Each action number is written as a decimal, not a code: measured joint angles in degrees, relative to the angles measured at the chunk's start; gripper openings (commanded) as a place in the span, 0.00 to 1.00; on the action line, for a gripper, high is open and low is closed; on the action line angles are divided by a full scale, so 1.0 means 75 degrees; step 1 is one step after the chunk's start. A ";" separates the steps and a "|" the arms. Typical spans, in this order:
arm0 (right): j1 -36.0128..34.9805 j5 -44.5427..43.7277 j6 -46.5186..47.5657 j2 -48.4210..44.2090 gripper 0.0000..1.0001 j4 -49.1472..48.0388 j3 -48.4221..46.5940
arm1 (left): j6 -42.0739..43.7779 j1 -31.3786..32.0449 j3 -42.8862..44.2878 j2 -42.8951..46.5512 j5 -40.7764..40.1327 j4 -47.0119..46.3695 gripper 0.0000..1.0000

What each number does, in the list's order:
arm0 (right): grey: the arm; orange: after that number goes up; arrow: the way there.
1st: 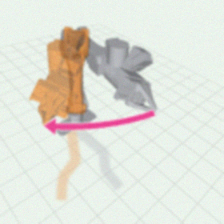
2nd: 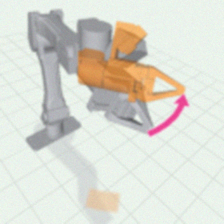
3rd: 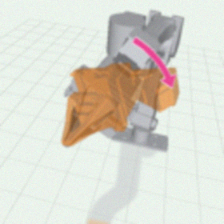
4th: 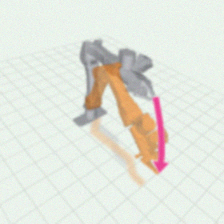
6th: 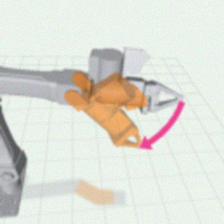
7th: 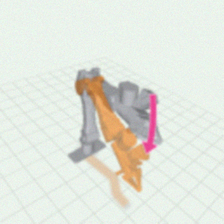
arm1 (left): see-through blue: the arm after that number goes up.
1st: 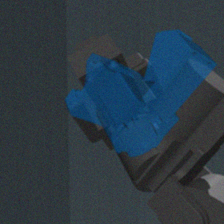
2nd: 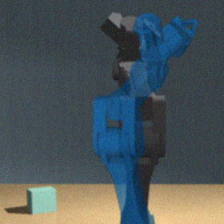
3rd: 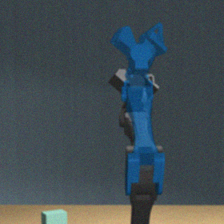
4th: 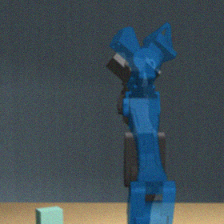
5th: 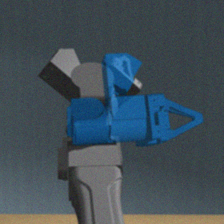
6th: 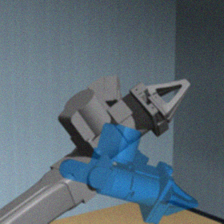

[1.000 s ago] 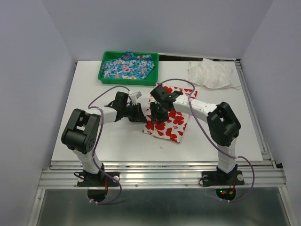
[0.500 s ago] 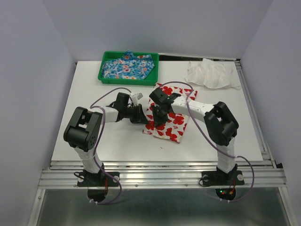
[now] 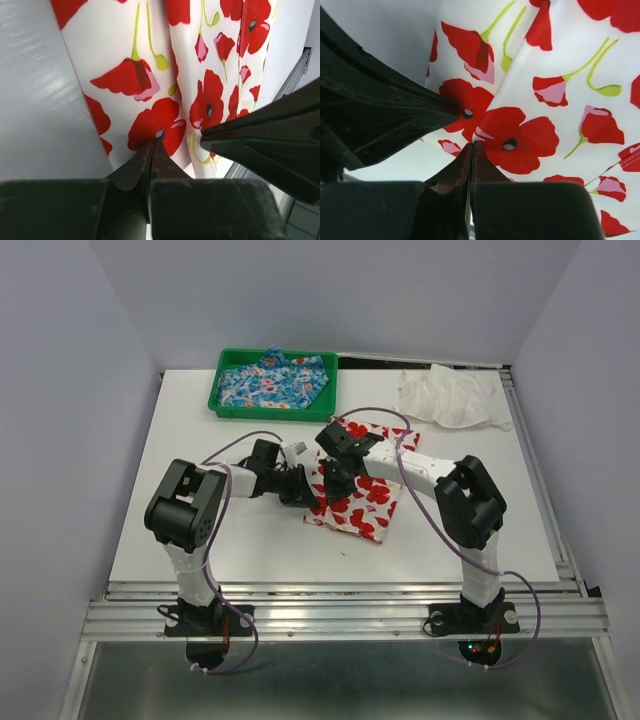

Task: Fold and stack the skirts
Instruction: Fold the skirt

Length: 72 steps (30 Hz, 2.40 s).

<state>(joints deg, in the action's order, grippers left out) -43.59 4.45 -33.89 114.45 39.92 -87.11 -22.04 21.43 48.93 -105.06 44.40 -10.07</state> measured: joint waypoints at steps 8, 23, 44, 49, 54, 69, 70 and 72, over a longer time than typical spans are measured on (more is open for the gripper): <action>0.0003 0.0070 0.0009 0.0006 0.01 0.0096 -0.0551 | -0.0108 -0.0003 0.0125 -0.0140 -0.0003 0.0003 0.00; 0.0003 0.0423 -0.0017 0.0927 0.01 0.0108 -0.1096 | -0.0154 -0.0006 0.0195 -0.0230 0.0064 0.0003 0.00; 0.0108 0.0493 0.0096 0.1055 0.01 0.0055 -0.0793 | 0.0522 -0.0740 0.0195 0.0332 -0.0213 0.1049 0.00; 0.0163 0.0507 0.0093 0.1055 0.01 0.0047 -0.0793 | 0.0702 -0.0836 0.0195 0.0315 -0.0192 0.1317 0.00; 0.0169 0.0551 0.0093 0.1055 0.01 0.0047 -0.0793 | 0.0653 -0.0860 0.0187 0.0291 0.0213 0.1233 0.00; 0.0169 0.0597 0.0093 0.1055 0.01 0.0044 -0.0793 | 0.0513 -0.0851 -0.0087 0.0315 0.0965 0.0629 0.00; 0.0169 0.0595 0.0093 0.1049 0.01 0.0047 -0.0793 | 0.0527 -0.0848 -0.0087 0.0140 0.0959 0.0650 0.00; 0.0169 0.0595 0.0093 0.1043 0.01 0.0047 -0.0793 | 0.0533 -0.0836 -0.0058 -0.0181 0.1093 0.0708 0.00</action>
<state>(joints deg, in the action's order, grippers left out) -42.33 8.91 -33.19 122.28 40.27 -93.06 -18.04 15.16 48.49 -106.41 52.60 -4.75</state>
